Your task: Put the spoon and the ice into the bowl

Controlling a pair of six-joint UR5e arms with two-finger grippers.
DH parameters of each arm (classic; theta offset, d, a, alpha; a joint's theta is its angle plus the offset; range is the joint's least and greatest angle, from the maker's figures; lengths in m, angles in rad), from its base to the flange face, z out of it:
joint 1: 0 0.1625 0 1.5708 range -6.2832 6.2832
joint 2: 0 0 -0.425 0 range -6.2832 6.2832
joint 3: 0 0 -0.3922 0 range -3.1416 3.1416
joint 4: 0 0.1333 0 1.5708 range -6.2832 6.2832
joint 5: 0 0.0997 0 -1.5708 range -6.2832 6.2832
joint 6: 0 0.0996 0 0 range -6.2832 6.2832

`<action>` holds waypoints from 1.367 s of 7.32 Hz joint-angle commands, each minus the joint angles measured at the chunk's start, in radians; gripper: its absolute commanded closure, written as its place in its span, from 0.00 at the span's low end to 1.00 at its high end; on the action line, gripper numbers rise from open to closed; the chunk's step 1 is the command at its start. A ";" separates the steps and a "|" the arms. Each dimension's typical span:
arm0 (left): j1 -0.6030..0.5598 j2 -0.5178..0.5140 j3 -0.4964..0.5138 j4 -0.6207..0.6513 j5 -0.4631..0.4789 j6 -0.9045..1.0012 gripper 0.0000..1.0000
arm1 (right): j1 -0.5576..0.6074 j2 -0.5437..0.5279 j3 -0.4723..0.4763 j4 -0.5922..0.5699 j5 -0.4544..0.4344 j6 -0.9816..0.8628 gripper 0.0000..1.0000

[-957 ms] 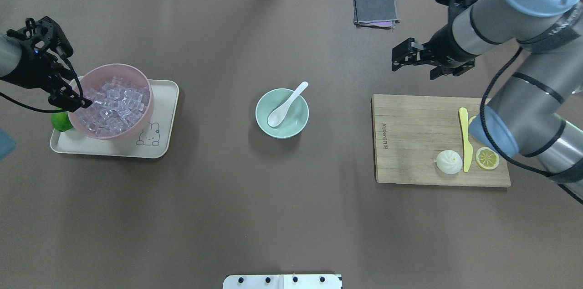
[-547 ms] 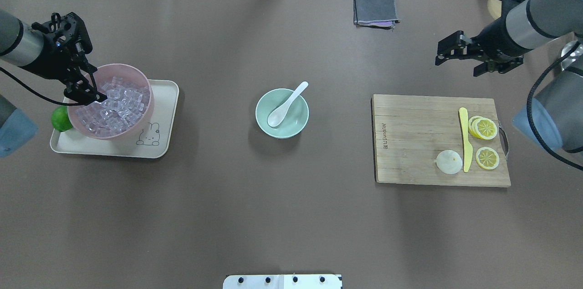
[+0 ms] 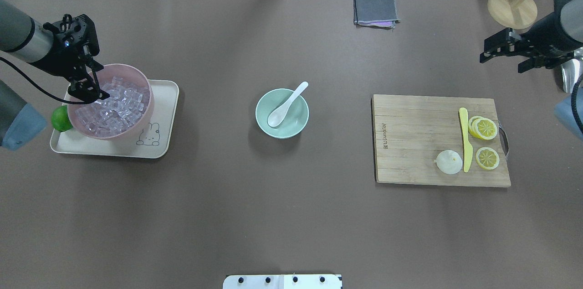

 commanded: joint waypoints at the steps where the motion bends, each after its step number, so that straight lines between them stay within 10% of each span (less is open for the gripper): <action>1: 0.006 0.025 0.003 0.000 0.001 0.042 0.22 | 0.040 -0.007 -0.008 0.000 0.033 -0.026 0.00; 8: 0.024 0.013 0.015 0.005 0.016 0.037 0.58 | 0.077 -0.007 -0.002 -0.036 0.069 -0.026 0.00; 10: 0.026 0.018 0.013 0.005 0.016 0.034 1.00 | 0.077 -0.002 0.001 -0.036 0.069 -0.026 0.00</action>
